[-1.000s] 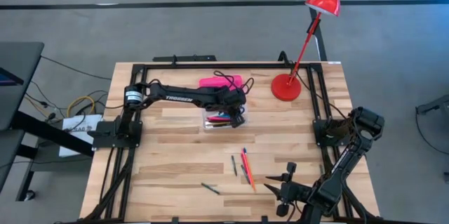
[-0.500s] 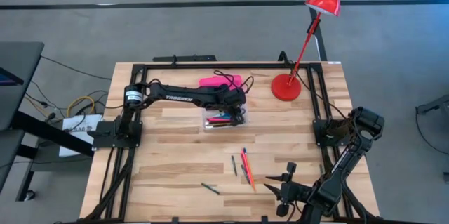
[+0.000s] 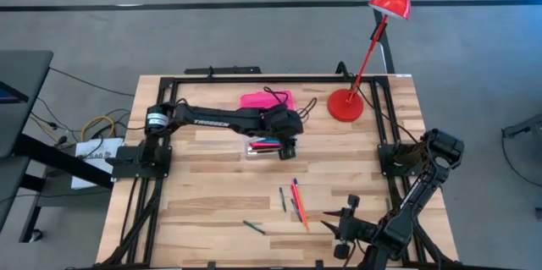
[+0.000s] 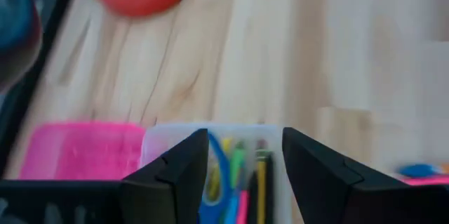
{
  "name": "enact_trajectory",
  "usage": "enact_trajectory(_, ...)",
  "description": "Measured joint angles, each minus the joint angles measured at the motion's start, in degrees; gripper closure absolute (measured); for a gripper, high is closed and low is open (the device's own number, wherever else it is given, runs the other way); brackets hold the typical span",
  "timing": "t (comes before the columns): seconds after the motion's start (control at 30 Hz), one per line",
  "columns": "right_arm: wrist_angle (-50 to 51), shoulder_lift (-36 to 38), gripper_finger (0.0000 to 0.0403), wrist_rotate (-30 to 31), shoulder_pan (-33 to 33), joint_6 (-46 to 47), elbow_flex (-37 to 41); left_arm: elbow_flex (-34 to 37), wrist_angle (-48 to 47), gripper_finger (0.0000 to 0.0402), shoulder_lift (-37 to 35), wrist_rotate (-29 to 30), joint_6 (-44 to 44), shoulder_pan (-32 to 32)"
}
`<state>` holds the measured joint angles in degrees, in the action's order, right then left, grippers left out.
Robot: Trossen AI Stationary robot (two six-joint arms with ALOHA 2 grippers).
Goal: Pick & place school supplies into a supply box
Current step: Put the green crayon into the pink supply box
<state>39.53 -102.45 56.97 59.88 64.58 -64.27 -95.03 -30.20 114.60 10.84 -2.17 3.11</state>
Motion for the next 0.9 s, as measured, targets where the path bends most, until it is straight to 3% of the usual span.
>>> enact_trajectory(0.23, 11.54, 0.0, 0.0291, -7.74, 0.0, 26.37, 0.0, -0.14, -10.9, 0.0223, -8.29, 0.5, -2.81, -10.51)
enact_trajectory(0.4, 11.91, 0.0, 0.0291, -10.81, -0.32, 33.93, 1.66, -0.12, -18.33, 0.0223, -11.8, 2.37, -3.1, -21.69)
enact_trajectory(0.5, 13.54, 0.0, 0.0291, -17.62, -1.18, 37.58, 2.65, -0.12, -21.51, 0.0223, -12.06, 5.27, -1.26, -28.49)
enact_trajectory(0.7, 20.04, 0.04, 0.0291, -35.02, -4.29, 42.63, 2.62, 2.16, -27.03, 0.0223, -12.0, 17.5, 5.17, -40.31)
enact_trajectory(0.9, 24.07, 0.13, 0.0291, -47.39, -8.47, 42.42, 1.27, 7.36, -28.72, 0.0223, -12.01, 33.41, 11.59, -47.7)
